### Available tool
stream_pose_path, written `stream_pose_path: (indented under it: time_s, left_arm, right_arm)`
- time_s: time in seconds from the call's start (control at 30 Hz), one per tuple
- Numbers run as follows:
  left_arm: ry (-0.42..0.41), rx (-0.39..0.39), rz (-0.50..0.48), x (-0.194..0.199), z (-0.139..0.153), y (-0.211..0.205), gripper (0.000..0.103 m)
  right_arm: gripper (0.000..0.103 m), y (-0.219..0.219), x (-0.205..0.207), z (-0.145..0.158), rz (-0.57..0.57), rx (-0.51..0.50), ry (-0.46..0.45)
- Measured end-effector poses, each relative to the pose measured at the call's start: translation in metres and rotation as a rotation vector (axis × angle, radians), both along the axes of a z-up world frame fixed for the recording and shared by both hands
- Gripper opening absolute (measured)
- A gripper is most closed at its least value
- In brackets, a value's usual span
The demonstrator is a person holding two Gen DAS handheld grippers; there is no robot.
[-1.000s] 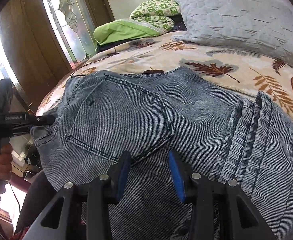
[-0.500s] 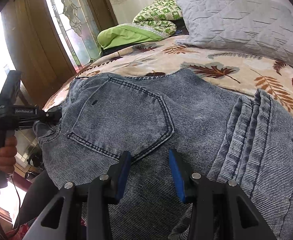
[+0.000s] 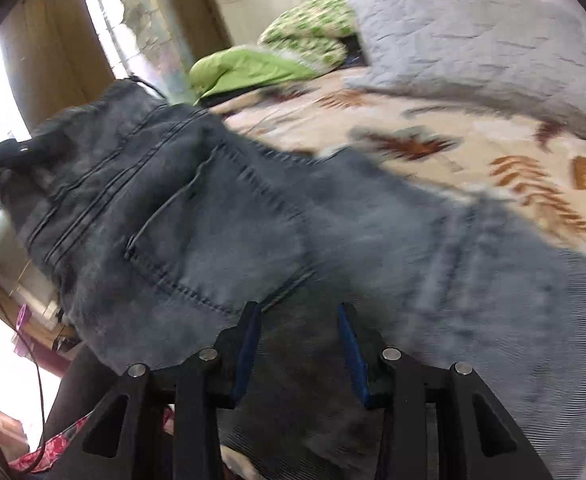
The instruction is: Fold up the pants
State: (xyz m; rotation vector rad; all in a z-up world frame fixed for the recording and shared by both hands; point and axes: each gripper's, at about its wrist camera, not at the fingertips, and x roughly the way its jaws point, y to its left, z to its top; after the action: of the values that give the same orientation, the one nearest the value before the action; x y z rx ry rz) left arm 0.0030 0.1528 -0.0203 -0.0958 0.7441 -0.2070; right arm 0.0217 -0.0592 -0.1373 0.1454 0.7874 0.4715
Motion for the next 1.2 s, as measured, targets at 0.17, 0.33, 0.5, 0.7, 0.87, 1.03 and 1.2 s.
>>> stream_pose_path:
  time_s: [0.17,0.33,0.5,0.7,0.87,1.03,1.2]
  left_arm:
    - [-0.041,0.028,-0.134,-0.003,0.025,-0.06,0.019]
    - [-0.019,0.056,-0.26,0.0,0.024,-0.128,0.018]
    - [0.05,0.078,-0.355,0.006,-0.004,-0.188,0.017]
    - [0.127,0.084,-0.398,0.008,-0.035,-0.233,0.017]
    - [0.132,0.079,-0.44,0.004,-0.039,-0.264,0.017]
    - [0.185,0.019,-0.497,0.013,-0.06,-0.297,0.003]
    - [0.282,0.116,-0.633,0.0,-0.095,-0.326,0.003]
  right_arm:
    - [0.043,-0.071,-0.009,0.032,-0.167,0.069,-0.048]
    - [0.043,-0.141,-0.028,0.051,-0.343,0.075,-0.124]
    - [0.043,-0.194,-0.033,0.047,-0.476,0.169,-0.105]
    - [0.043,-0.219,-0.031,0.038,-0.516,0.214,-0.081]
    - [0.043,-0.232,-0.033,0.034,-0.565,0.232,-0.078]
    - [0.043,-0.249,-0.033,0.026,-0.664,0.232,-0.055]
    - [0.043,-0.255,-0.031,0.021,-0.707,0.187,-0.036]
